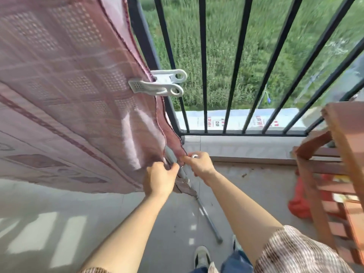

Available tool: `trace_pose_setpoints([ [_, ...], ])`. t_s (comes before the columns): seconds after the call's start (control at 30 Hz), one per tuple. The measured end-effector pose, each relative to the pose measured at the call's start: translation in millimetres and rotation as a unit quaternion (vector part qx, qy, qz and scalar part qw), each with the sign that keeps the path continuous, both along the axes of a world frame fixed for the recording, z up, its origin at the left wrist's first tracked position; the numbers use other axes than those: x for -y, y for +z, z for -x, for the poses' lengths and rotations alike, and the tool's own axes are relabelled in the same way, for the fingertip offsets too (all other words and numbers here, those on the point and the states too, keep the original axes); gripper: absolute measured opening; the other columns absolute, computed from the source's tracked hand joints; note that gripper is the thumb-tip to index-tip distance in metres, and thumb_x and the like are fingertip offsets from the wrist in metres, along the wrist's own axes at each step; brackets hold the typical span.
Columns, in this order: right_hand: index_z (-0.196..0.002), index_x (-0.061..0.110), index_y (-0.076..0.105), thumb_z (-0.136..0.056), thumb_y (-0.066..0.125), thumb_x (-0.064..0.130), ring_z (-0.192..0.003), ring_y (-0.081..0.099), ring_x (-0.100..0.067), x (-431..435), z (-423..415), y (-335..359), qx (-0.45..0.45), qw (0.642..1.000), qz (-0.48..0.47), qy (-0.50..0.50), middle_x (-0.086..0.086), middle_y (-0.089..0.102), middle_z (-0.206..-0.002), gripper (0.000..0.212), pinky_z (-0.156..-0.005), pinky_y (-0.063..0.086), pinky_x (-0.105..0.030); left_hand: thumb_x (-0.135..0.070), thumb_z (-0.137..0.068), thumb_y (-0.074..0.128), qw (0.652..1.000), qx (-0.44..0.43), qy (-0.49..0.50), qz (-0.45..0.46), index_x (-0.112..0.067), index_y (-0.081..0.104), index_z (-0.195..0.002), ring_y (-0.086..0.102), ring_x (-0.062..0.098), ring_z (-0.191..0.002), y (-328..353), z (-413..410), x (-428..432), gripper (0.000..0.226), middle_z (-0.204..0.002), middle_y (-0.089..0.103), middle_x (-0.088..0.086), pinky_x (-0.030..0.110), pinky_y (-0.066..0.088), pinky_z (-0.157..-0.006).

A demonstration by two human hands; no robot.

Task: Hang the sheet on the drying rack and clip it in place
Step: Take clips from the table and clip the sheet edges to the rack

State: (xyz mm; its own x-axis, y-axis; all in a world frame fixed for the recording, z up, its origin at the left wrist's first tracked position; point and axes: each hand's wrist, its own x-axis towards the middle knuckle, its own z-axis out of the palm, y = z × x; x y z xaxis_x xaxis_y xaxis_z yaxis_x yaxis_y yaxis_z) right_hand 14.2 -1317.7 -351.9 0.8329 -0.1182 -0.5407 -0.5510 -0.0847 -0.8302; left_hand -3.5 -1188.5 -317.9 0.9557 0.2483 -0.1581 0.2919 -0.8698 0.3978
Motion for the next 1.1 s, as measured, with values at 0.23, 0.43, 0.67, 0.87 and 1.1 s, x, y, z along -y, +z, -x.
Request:
trace_pose_setpoints([
  [0.23, -0.057, 0.017, 0.052, -0.081, 0.053, 0.01, -0.065, 0.054, -0.024, -9, -33, -16, -0.022, 0.985, 0.144, 0.088, -0.001, 0.056, -0.061, 0.025, -0.054, 0.04, -0.021, -0.03, -0.083, 0.066, 0.999, 0.027, -0.034, 0.011, -0.003, 0.046, -0.054, 0.055, 0.046, -0.078, -2, -3, -1, 0.044, -0.07, 0.061, 0.02, 0.032, 0.028, -0.056],
  [0.43, -0.077, 0.012, 0.059, -0.08, 0.043, 0.0, -0.078, 0.063, -0.031, 20, -77, 11, 0.039, 0.957, 0.264, 0.115, -0.009, 0.064, -0.078, 0.02, -0.066, 0.053, -0.034, -0.023, -0.081, 0.065, 0.998, 0.028, -0.009, 0.052, -0.003, 0.035, -0.047, 0.051, 0.044, -0.08, 4, -1, -8, 0.049, -0.063, 0.048, 0.018, 0.032, 0.027, -0.051],
  [0.67, -0.081, 0.015, 0.058, -0.086, 0.05, 0.011, -0.084, 0.059, -0.033, 43, -49, 33, 0.189, 0.85, 0.365, 0.33, -0.006, 0.052, -0.08, 0.01, -0.06, 0.037, -0.03, -0.036, -0.075, 0.064, 0.994, -0.012, 0.066, 0.085, -0.01, 0.045, -0.056, 0.053, 0.046, -0.08, 0, 26, 6, 0.038, -0.068, 0.059, 0.021, 0.032, 0.038, -0.055],
  [0.87, -0.081, 0.015, 0.061, -0.083, 0.052, 0.012, -0.084, 0.061, -0.033, 53, -38, 25, 0.088, 0.837, 0.338, 0.421, -0.011, 0.065, -0.088, 0.009, -0.064, 0.041, -0.029, -0.025, -0.077, 0.062, 0.996, -0.033, 0.075, 0.031, -0.012, 0.048, -0.062, 0.059, 0.043, -0.075, 9, 33, 10, 0.023, -0.074, 0.066, 0.022, 0.034, 0.046, -0.061],
  [1.1, -0.114, 0.019, 0.069, -0.089, 0.054, 0.024, -0.106, 0.061, -0.026, 49, 0, 13, 0.028, 0.831, 0.247, 0.497, -0.008, 0.067, -0.115, 0.029, -0.086, 0.048, -0.03, -0.018, -0.084, 0.059, 0.997, -0.067, -0.024, 0.018, -0.024, 0.069, -0.09, 0.065, 0.029, -0.096, 15, 39, 26, 0.013, -0.097, 0.073, 0.005, 0.032, 0.051, -0.077],
])
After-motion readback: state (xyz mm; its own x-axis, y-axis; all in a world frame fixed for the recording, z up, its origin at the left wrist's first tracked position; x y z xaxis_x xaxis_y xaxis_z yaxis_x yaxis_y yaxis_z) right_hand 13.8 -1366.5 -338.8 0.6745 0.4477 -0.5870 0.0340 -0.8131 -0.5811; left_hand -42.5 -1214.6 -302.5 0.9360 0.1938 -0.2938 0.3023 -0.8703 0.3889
